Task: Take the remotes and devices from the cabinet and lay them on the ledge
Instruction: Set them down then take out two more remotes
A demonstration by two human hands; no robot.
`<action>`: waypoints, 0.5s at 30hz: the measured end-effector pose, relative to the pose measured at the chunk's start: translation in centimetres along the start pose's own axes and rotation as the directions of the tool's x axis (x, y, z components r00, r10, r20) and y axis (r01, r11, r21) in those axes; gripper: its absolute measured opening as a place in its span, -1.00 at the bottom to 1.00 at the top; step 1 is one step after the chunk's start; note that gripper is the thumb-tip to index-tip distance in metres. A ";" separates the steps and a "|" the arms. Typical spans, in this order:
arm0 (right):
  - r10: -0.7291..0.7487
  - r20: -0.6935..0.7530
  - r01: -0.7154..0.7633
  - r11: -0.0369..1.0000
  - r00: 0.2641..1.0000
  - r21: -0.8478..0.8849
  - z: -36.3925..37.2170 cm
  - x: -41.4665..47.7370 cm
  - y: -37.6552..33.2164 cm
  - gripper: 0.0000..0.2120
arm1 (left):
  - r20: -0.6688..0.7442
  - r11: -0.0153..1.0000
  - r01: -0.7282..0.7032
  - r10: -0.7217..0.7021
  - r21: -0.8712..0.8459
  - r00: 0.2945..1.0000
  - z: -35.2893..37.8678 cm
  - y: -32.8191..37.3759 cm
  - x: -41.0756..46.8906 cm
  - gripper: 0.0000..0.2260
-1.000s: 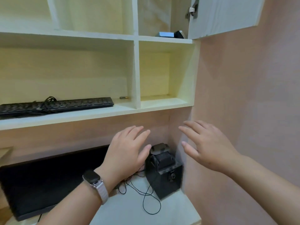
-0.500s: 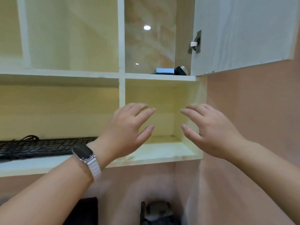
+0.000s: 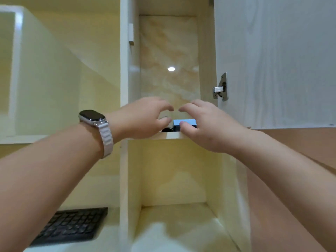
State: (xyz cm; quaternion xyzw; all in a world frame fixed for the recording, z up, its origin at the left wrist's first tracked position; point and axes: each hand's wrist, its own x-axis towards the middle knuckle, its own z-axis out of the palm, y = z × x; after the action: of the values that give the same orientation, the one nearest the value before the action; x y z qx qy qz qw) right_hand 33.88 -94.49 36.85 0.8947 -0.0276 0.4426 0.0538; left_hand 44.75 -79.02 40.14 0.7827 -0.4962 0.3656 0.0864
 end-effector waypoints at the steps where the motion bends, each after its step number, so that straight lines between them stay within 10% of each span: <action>1: 0.029 0.042 -0.027 0.999 0.999 -0.036 -0.1 1.0 0.0 -0.60 | 0.095 1.000 0.014 -0.015 0.006 0.995 -0.1 0.0 1.1 -0.63; 6: 0.191 0.216 -0.149 0.969 0.958 -0.198 0.5 4.3 0.4 -0.58 | 0.453 0.997 0.053 -0.076 0.063 0.888 -0.1 -0.2 4.2 -0.57; 15: 0.215 0.339 -0.196 0.976 0.916 -0.092 1.6 5.3 0.6 -0.72 | 0.452 0.998 0.016 -0.038 0.053 0.891 0.7 0.1 3.9 -0.62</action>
State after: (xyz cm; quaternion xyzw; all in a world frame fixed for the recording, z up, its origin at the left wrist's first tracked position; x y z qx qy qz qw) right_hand 38.29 -95.32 40.10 0.9490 -0.1428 0.2799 0.0262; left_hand 45.99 -82.25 42.19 0.8549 -0.4831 0.1838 -0.0451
